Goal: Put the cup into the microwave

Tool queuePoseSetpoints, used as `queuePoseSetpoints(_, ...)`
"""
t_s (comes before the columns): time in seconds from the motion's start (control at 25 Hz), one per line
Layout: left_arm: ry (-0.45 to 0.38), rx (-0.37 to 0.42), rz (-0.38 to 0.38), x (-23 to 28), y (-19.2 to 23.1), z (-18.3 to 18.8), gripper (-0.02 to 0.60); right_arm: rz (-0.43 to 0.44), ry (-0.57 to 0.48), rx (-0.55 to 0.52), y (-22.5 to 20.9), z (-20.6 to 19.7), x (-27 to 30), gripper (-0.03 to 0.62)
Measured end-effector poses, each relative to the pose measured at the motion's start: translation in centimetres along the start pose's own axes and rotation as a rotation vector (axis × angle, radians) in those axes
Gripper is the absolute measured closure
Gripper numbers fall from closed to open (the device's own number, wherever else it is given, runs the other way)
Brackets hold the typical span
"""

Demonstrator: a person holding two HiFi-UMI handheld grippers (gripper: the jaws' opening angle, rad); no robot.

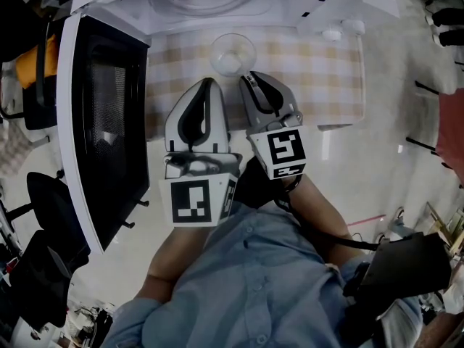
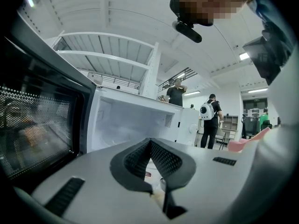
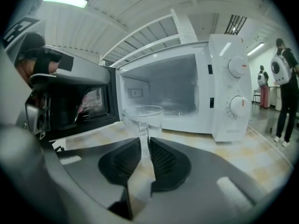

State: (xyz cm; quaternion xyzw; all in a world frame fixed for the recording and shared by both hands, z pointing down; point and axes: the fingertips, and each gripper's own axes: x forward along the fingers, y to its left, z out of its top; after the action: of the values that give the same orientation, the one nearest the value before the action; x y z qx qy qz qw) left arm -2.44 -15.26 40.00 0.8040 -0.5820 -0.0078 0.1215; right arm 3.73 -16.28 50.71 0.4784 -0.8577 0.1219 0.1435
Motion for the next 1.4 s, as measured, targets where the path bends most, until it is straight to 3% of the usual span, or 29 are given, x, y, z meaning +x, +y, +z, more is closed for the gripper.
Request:
queuePoseSetpoints(0.32, -0.043, 0.000, -0.008, 0.3, 0.2, 0.9, 0.575, -0.024, -0.023, -0.026, -0.1, -0.1, 0.0, 0.560)
queuePoseSetpoints(0.48, 0.006, 0.008, 0.003, 0.2, 0.4, 0.1, 0.575, -0.026, -0.076, -0.014, -0.2, 0.6, -0.5, 0.565)
queuePoseSetpoints(0.84, -0.015, 0.008, -0.007, 0.3, 0.3, 0.7, 0.575, -0.043, -0.120, 0.001, -0.6, 1.3, -1.0, 0.568)
queuePoseSetpoints(1.4, -0.011, 0.007, -0.018, 0.3, -0.1, 4.2, 0.575, -0.051, -0.152, -0.018, -0.5, 6.1, -1.8, 0.567)
